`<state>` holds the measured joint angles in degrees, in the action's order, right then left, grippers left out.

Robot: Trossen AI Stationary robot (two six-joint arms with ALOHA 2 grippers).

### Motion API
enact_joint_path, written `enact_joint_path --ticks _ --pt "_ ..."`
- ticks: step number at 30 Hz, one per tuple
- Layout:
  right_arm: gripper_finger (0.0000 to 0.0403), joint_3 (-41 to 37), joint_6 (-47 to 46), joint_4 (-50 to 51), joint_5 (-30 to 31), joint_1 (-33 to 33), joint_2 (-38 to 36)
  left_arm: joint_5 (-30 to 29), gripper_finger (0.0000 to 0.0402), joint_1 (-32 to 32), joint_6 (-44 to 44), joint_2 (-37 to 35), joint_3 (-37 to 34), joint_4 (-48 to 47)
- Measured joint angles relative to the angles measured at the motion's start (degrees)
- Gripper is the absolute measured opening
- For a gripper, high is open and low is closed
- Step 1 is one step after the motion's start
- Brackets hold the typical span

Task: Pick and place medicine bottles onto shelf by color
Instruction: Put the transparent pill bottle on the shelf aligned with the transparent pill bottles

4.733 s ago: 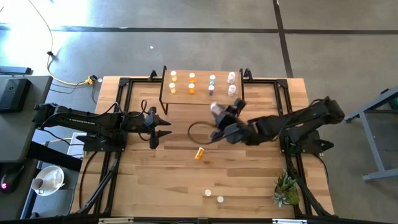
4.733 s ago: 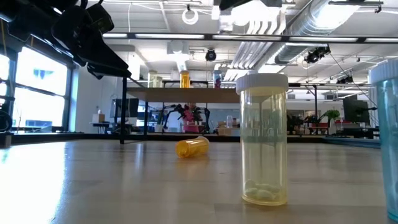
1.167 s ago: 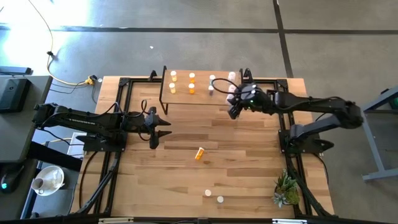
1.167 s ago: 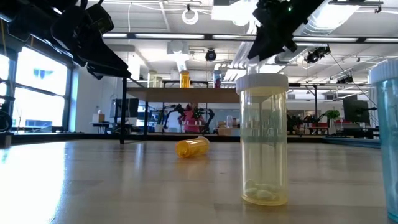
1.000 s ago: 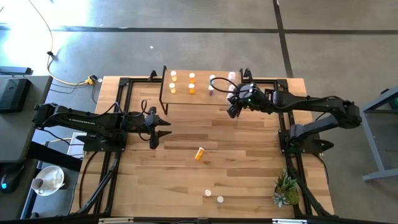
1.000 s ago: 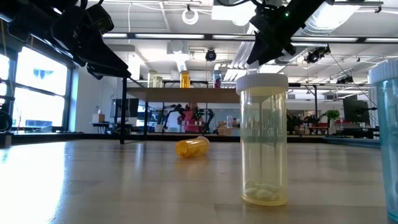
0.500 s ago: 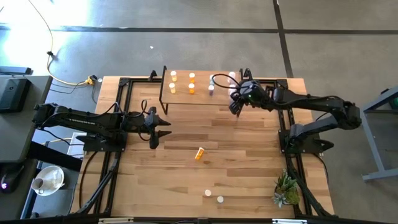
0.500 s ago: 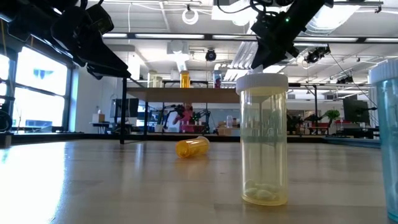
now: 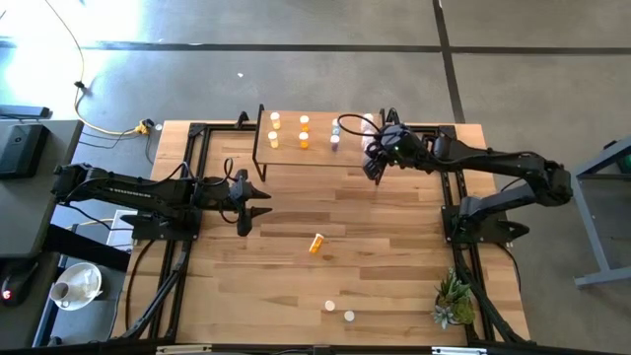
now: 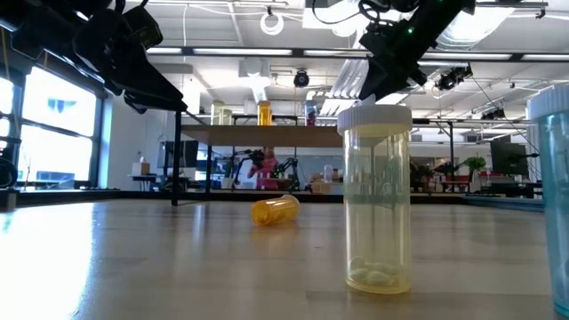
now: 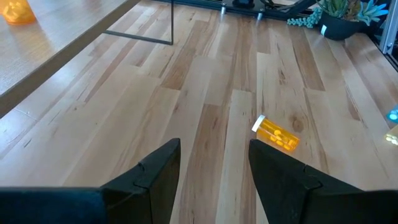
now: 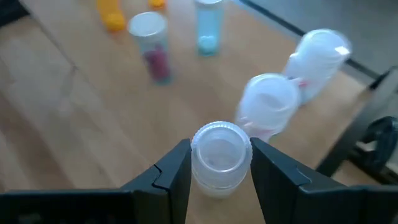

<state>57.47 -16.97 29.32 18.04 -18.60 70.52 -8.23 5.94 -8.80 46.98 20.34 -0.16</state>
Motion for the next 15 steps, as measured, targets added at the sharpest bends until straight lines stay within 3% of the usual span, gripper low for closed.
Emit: enact_joint_path --ticks 15 --pt "0.0133 0.0 -2.7 1.04 0.42 0.95 0.02 0.02 0.0181 -0.01 0.0 0.0 0.0 0.0"
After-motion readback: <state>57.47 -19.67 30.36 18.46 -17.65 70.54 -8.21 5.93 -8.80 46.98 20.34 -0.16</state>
